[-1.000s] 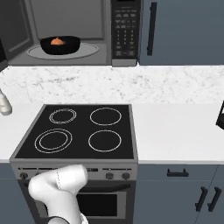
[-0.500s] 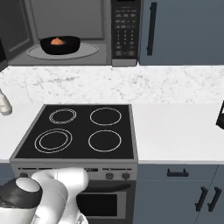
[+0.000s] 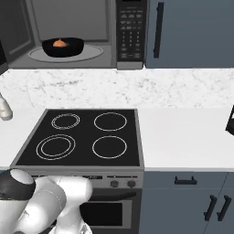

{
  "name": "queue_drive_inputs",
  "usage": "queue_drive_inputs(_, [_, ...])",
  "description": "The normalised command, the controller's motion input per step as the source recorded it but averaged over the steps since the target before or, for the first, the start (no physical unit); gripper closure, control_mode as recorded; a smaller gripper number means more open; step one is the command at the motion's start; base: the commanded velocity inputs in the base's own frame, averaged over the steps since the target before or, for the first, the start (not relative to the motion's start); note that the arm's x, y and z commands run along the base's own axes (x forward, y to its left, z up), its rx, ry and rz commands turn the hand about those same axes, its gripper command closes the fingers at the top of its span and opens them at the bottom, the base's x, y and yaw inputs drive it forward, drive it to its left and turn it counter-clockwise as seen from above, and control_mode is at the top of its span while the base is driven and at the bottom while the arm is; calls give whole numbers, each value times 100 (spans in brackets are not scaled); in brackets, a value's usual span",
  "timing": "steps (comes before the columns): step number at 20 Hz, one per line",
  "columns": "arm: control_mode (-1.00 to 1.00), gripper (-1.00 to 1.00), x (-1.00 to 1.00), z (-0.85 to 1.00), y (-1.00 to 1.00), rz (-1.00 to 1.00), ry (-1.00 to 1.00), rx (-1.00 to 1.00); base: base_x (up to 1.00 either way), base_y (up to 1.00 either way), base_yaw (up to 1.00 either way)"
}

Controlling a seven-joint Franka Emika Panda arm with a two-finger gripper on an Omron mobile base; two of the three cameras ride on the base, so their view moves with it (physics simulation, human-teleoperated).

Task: Pick the onion from the sink and place it in the bowl. Then pick the bowl and place it in the microwave. Then close the microwave door and press the start button.

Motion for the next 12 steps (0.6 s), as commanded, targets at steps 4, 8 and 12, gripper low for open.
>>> queue_drive_inputs(4, [-100,-100,0,3,-100,-7,-6,0,0,0,0])
queue_drive_inputs(8, [-100,-100,1,4,-100,-5,-6,0,0,0,0])
queue_drive_inputs(12, [-100,-100,61,18,-95,-8,0,0,0,0,0])
